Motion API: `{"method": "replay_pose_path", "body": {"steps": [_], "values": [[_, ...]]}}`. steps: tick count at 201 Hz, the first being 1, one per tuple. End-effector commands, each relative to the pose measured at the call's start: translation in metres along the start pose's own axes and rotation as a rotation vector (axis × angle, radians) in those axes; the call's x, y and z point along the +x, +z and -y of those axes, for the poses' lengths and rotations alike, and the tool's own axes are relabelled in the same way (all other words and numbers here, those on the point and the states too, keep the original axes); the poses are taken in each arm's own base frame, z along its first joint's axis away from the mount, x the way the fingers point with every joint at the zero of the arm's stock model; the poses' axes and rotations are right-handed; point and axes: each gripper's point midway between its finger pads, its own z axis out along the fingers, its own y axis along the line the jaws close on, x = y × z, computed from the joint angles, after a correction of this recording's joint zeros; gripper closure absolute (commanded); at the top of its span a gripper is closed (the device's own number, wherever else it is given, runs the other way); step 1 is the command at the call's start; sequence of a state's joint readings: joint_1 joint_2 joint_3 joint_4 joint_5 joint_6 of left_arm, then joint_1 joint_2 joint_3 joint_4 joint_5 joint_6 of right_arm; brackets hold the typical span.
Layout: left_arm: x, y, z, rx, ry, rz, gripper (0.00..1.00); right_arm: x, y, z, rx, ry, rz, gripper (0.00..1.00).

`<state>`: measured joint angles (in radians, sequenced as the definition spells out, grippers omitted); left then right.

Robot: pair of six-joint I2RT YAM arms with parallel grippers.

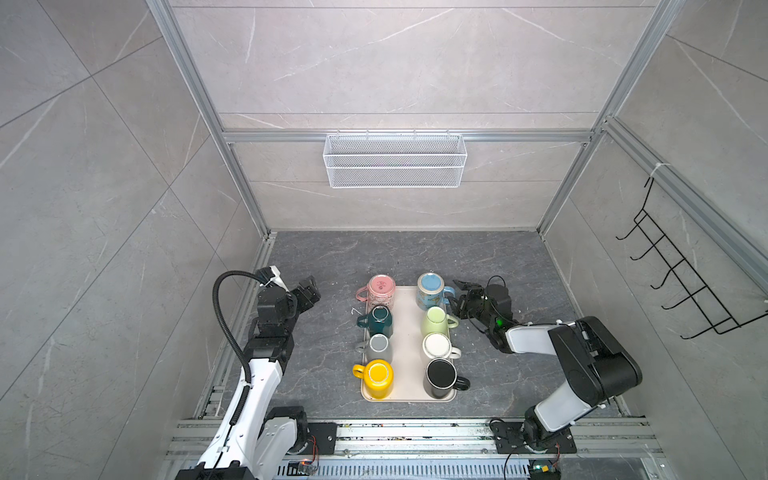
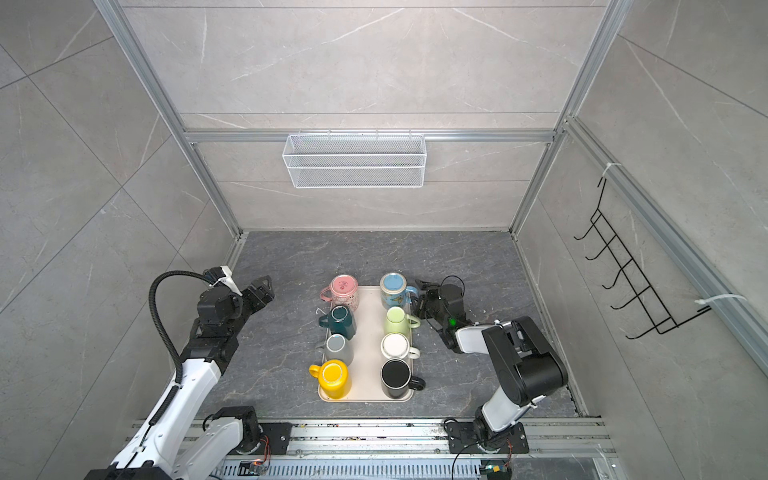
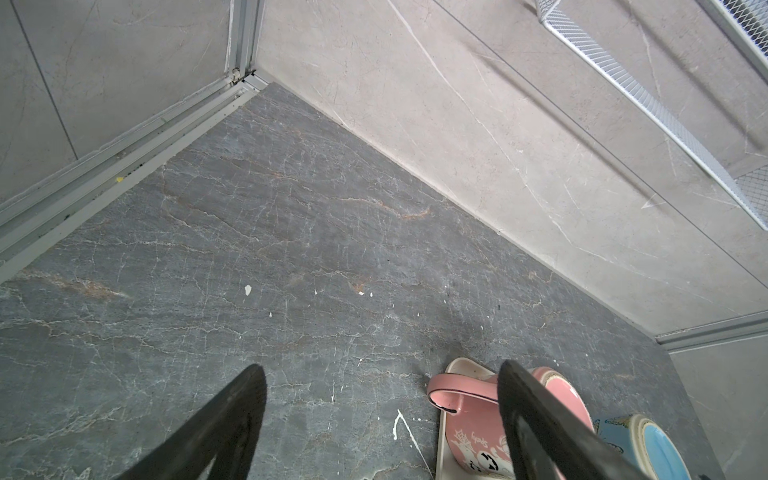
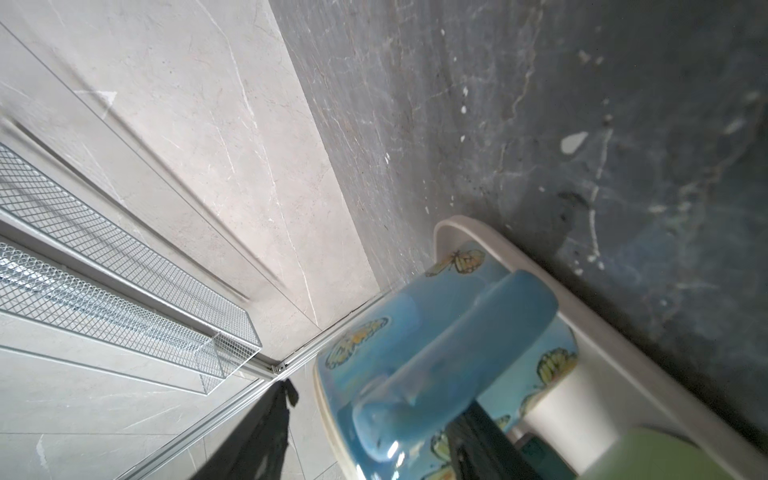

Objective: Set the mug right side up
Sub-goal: 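Reach the right gripper to the upside-down light-blue butterfly mug and grasp its handle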

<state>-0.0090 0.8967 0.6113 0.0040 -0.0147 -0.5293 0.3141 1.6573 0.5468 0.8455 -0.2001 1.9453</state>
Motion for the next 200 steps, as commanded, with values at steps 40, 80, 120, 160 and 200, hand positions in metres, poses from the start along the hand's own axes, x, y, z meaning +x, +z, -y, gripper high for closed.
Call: {"method": "replay_pose_path", "body": {"steps": [40, 80, 120, 160, 200], "values": [[-0.02, -0.002, 0.018, 0.057, -0.006, 0.047, 0.1, 0.003, 0.016, -0.022, -0.075, 0.011, -0.005, 0.44], [-0.019, -0.002, 0.017, 0.05, -0.001, 0.044, 0.11, 0.001, 0.027, -0.023, -0.093, 0.031, -0.018, 0.49], [-0.02, -0.002, 0.017, 0.051, 0.002, 0.046, 0.1, -0.001, 0.034, -0.019, -0.094, 0.042, -0.019, 0.51], [-0.021, -0.002, 0.018, 0.052, 0.005, 0.048, 0.1, -0.006, 0.04, -0.011, -0.091, 0.055, -0.013, 0.55], [-0.023, -0.006, 0.018, 0.047, 0.015, 0.055, 0.1, -0.007, 0.048, -0.012, -0.112, 0.071, -0.03, 0.66]]}}
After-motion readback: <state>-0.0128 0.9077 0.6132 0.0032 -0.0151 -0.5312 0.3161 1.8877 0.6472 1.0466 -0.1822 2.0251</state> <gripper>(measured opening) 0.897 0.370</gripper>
